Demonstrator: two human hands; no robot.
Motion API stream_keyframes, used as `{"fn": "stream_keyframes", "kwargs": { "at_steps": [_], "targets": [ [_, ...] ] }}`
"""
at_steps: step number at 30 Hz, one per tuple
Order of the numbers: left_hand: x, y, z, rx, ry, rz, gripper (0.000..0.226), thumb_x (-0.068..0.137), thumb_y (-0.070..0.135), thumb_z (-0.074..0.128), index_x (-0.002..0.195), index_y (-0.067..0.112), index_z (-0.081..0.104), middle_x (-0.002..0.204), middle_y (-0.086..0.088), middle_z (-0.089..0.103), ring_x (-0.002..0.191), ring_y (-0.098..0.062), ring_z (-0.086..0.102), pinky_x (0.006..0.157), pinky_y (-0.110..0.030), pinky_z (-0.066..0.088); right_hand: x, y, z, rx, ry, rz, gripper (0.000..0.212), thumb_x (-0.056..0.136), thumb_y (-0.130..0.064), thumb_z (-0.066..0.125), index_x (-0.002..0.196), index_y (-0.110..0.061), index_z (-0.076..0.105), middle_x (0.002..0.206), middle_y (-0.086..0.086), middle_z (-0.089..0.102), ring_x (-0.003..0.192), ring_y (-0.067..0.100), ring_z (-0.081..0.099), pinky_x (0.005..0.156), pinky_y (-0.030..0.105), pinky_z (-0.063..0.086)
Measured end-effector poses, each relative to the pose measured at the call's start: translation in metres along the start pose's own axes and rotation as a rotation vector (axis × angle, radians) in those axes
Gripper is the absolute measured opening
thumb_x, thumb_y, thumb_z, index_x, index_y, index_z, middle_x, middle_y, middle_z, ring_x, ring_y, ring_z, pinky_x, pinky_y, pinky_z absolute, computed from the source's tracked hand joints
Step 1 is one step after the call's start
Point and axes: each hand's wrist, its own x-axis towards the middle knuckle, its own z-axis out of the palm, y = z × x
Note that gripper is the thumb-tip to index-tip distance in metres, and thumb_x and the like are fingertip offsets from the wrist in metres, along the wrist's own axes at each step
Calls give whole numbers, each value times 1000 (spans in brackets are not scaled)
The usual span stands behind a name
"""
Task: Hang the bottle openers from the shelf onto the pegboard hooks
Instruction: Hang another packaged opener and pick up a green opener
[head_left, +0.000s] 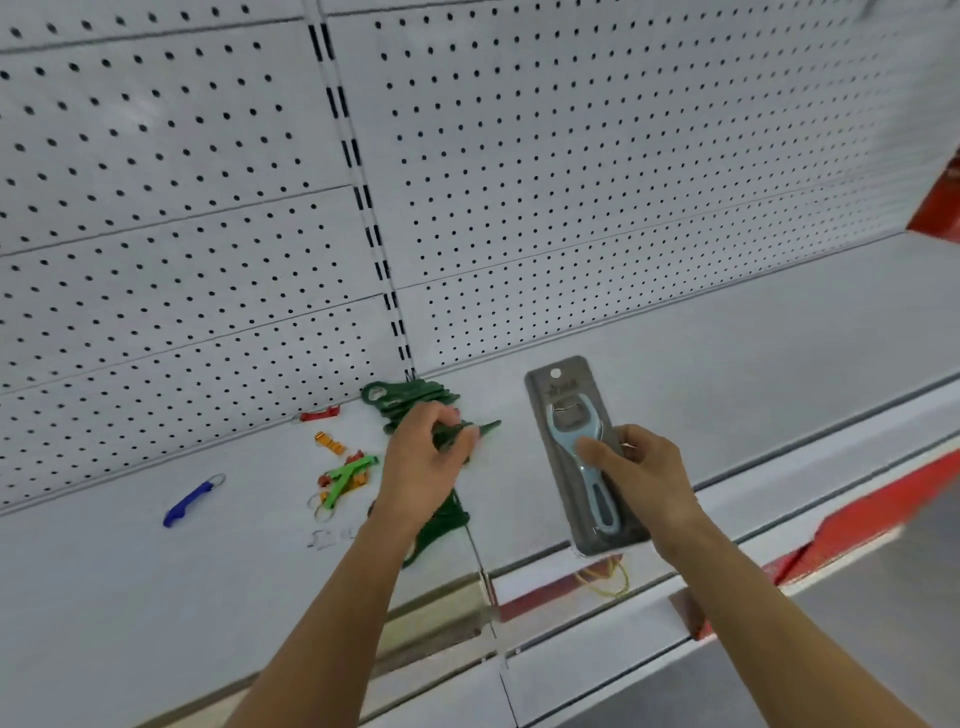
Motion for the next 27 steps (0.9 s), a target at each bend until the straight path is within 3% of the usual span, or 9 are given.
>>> {"fn": "stream_keyframes", "kwargs": {
  "at_steps": [4, 8, 11, 14, 18, 22, 27],
  "targets": [
    [-15, 69, 60, -475, -33, -228, 24, 86, 24, 70, 84, 5, 54, 89, -11, 74, 92, -28, 69, 87, -39, 53, -8, 5, -74, 47, -3, 6, 23, 81, -25, 74, 96, -10, 64, 87, 6, 73, 76, 23, 72, 61, 30, 55],
    [-37, 135, 122, -731, -92, -331, 18, 92, 15, 64, 93, 2, 52, 82, -14, 75, 77, -33, 73, 79, -41, 59, -13, 17, -152, 25, 32, 8, 19, 80, -18, 73, 91, -5, 64, 85, 12, 73, 73, 27, 71, 67, 38, 58],
    [-52, 178, 167, -761, -152, -361, 19, 92, 19, 65, 98, 3, 57, 82, -13, 73, 65, -25, 72, 64, -33, 60, -21, 27, -210, 54, 68, 17, 16, 80, -17, 73, 92, -10, 65, 87, 11, 74, 77, 31, 72, 76, 46, 59],
    [-62, 218, 210, -780, -216, -379, 18, 92, 18, 64, 100, 3, 58, 79, -14, 72, 57, -22, 66, 56, -28, 58, -30, 33, -262, 84, 101, 16, 17, 82, -17, 72, 97, -11, 65, 88, 13, 74, 77, 32, 72, 74, 45, 59],
    [-63, 260, 259, -763, -331, -337, 21, 91, 18, 65, 101, 2, 57, 78, -13, 71, 56, -25, 66, 55, -31, 56, -31, 39, -317, 146, 185, 16, 16, 83, -18, 72, 93, -7, 65, 81, 13, 74, 66, 29, 71, 63, 40, 58],
    [-54, 293, 305, -731, -414, -291, 23, 90, 23, 66, 101, 5, 58, 78, -11, 73, 61, -28, 68, 63, -37, 58, -19, 45, -367, 186, 251, 0, 22, 83, -27, 72, 94, -9, 65, 84, 14, 74, 74, 34, 72, 70, 47, 60],
    [-35, 332, 364, -724, -457, -253, 22, 90, 25, 67, 100, 7, 59, 80, -10, 74, 62, -28, 69, 67, -39, 60, 14, 50, -423, 191, 264, -21, 23, 83, -30, 71, 97, -13, 64, 84, 10, 75, 73, 33, 73, 71, 46, 60]
  ]
}}
